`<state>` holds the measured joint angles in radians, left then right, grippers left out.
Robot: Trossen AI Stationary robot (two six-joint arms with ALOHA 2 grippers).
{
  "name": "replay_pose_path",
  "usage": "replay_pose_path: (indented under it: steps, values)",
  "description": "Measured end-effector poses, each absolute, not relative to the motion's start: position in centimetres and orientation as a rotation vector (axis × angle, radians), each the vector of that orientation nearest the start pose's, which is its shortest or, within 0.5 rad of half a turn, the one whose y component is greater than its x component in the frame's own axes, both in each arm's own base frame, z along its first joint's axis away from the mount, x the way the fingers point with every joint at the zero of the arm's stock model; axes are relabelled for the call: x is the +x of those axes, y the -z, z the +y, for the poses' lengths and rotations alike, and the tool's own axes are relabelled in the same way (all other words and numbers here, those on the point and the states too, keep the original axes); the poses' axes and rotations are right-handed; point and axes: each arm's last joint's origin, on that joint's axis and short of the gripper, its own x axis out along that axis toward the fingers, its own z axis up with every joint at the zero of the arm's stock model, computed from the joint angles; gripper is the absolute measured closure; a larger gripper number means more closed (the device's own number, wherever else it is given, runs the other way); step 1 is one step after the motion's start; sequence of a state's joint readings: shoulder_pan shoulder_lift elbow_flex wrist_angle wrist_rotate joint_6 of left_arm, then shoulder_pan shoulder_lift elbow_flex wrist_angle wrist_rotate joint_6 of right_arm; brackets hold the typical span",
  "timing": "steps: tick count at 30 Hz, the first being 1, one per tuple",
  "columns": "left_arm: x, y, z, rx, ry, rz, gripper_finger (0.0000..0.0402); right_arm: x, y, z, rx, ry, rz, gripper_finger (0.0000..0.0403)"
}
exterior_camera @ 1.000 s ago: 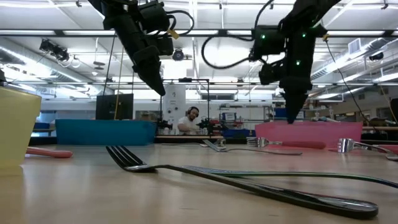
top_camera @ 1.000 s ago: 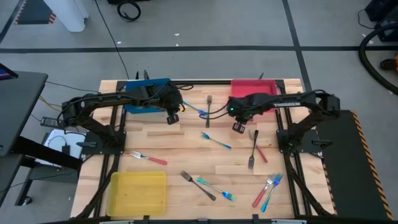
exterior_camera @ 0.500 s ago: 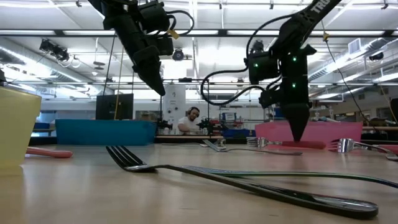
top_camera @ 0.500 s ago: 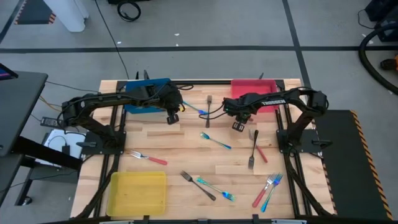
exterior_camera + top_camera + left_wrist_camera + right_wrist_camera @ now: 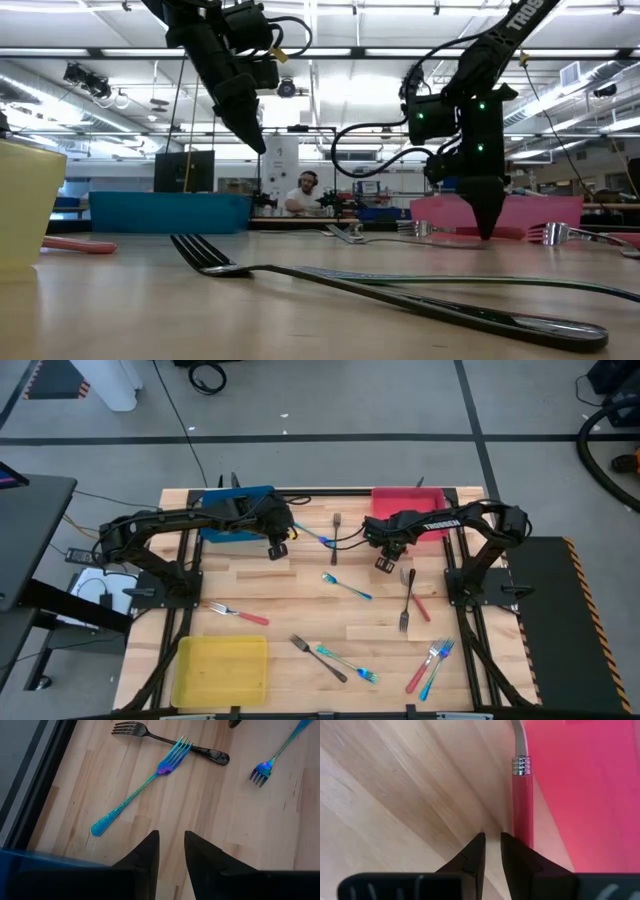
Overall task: Sort silverware by color (type)
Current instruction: Put the top center pink fork into the pink bin
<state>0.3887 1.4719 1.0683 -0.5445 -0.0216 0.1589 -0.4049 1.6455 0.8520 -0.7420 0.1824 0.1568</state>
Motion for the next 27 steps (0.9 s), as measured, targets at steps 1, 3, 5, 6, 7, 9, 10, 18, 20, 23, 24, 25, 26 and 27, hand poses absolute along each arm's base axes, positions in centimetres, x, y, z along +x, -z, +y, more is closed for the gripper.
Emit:
replay_pose_path:
  steps: [1,3,5,6,7,9,10,18,20,23,24,25,26,27]
  values:
    - [27.7,-24.7,11.4,-0.029,-0.303,0.964,0.031,23.5,-13.8,-10.6,0.294,0.587,1.506,0.0334]
    - [27.7,-24.7,11.4,-0.029,-0.303,0.964,0.031,23.5,-13.8,-10.6,0.294,0.586,1.506,0.0341]
    - [27.7,-24.7,11.4,-0.029,-0.303,0.963,0.031,23.5,-13.8,-10.6,0.296,0.584,1.506,0.0353]
    - [27.7,-24.7,11.4,-0.029,-0.303,0.963,0.031,23.5,-13.8,-10.6,0.297,0.583,1.506,0.0359]
    - [27.7,-24.7,11.4,-0.029,-0.303,0.963,0.031,23.5,-13.8,-10.6,0.301,0.584,1.505,0.0364]
    - [27.7,-24.7,11.4,-0.029,-0.303,0.963,0.031,23.6,-14.0,-10.6,0.311,0.586,1.517,0.0371]
    - [27.7,-24.7,11.4,-0.029,-0.303,0.963,0.031,23.6,-14.2,-10.5,0.313,0.584,1.539,0.0373]
    - [27.7,-24.7,11.4,-0.029,-0.303,0.963,0.031,24.4,-15.9,-10.3,0.268,0.563,1.542,0.0363]
    - [27.7,-24.7,11.4,-0.029,-0.303,0.963,0.031,24.3,-16.0,-10.3,0.265,0.565,1.548,0.0358]
    - [27.7,-24.7,11.4,-0.029,-0.303,0.963,0.031,24.2,-16.0,-10.3,0.241,0.579,1.567,0.0347]
    - [27.7,-24.7,11.4,-0.029,-0.303,0.963,0.031,24.1,-16.0,-10.3,0.231,0.59,1.568,0.0343]
    - [27.7,-24.7,11.4,-0.029,-0.303,0.963,0.031,24.0,-16.0,-10.4,0.223,0.602,1.574,0.0339]
    - [27.7,-24.7,11.4,-0.029,-0.303,0.963,0.031,24.0,-16.0,-10.6,0.218,0.614,1.575,0.0335]
    - [27.7,-24.7,11.4,-0.029,-0.303,0.963,0.031,23.9,-16.0,-10.7,0.218,0.622,1.572,0.0331]
